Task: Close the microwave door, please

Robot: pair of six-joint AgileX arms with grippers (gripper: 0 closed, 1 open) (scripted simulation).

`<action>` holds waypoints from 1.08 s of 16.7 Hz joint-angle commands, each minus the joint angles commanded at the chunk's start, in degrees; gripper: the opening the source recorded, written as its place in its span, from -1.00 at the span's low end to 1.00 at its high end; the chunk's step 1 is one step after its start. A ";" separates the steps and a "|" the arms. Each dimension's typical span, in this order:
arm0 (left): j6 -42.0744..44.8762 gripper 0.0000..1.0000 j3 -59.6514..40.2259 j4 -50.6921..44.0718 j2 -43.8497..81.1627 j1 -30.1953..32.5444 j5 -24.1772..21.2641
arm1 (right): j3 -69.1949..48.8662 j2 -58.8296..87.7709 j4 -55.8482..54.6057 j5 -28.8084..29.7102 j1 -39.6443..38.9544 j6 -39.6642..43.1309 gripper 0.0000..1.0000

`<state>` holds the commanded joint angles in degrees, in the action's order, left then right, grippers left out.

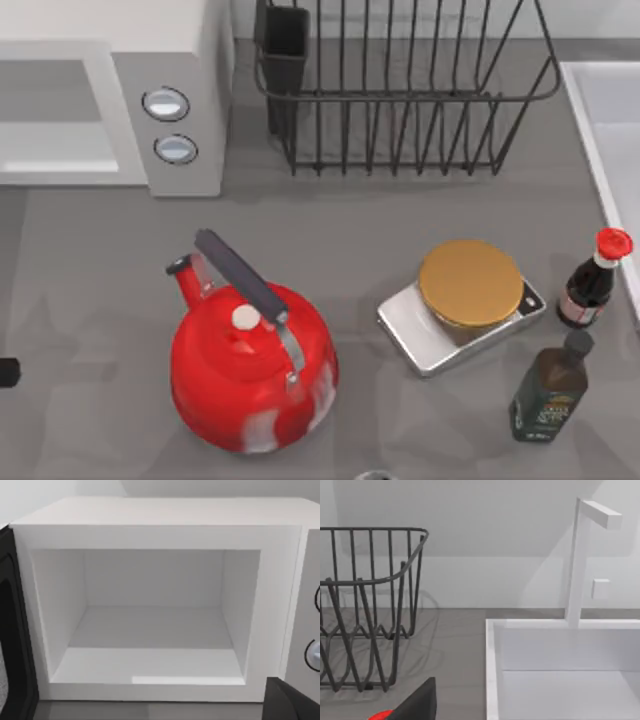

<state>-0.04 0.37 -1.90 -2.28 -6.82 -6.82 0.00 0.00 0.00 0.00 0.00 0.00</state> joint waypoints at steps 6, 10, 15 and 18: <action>-0.06 -1.00 0.60 -3.09 -3.71 -12.66 -12.66 | 0.00 0.00 0.00 0.00 0.00 0.00 1.00; -0.07 -1.00 0.63 -3.26 -3.91 -13.26 -13.26 | 0.00 0.00 0.00 0.00 0.00 0.00 1.00; 0.02 -1.00 -1.05 -2.87 -1.95 -8.98 -8.98 | 0.00 0.00 0.00 0.00 0.00 0.00 1.00; 0.07 -1.00 -3.01 -2.43 0.47 -2.15 -2.16 | 0.00 0.00 0.00 0.00 0.00 0.00 1.00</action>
<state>0.04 -2.65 -4.34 -1.81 -8.97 -8.98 0.00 0.00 0.00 0.00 0.00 0.00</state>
